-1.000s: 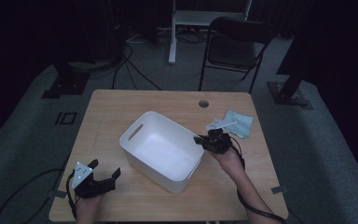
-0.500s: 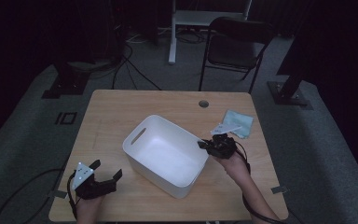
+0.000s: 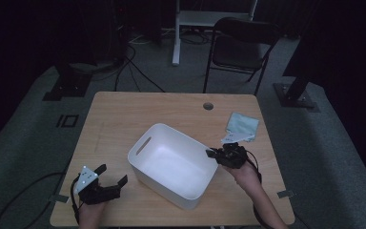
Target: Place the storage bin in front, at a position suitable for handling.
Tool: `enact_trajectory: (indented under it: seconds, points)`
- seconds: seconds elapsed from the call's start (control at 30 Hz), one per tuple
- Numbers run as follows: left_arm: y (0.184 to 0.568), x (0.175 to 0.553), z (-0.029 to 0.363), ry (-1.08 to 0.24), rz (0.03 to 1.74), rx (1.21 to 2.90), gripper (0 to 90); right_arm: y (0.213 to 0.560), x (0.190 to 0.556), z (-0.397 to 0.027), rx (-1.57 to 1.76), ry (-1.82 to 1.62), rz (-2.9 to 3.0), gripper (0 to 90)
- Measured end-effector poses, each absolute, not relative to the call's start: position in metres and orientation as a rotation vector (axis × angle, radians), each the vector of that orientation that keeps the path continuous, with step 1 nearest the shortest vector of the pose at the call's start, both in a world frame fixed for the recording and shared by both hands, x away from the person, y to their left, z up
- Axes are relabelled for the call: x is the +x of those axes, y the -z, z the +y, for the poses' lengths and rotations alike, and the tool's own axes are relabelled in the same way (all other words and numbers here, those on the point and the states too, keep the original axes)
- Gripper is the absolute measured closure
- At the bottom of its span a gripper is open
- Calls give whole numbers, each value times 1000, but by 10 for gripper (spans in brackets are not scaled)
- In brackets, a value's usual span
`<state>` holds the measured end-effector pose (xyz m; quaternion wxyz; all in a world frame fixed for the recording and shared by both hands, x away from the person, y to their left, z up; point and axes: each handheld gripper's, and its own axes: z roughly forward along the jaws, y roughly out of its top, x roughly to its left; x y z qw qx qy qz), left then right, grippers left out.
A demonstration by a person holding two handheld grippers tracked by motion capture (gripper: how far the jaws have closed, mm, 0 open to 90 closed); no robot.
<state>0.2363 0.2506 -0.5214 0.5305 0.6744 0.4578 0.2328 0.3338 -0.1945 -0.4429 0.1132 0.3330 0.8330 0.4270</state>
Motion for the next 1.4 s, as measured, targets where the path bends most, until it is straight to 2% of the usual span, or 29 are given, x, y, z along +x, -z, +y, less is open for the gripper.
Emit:
enact_trajectory:
  seconds: [0.83,0.93,1.0,1.03,1.2,1.4]
  points:
    - [516,236,251,-549,1042,1624,12,444,316,-204,1002,-1283,2450,824]
    - [511,236,254,-557,1017,1613,12,446,317,-205,1028,-1311,2447,756]
    - [511,236,254,-557,1017,1613,12,446,316,-205,1032,-1312,2440,756]
    - [505,237,259,-548,1000,1597,12,445,315,-204,1051,-1311,2424,683]
    - [493,241,263,-536,970,1586,37,440,311,-201,1047,-1348,2382,579]
    - [475,251,265,-521,937,1595,38,430,302,-200,1038,-1358,2328,525]
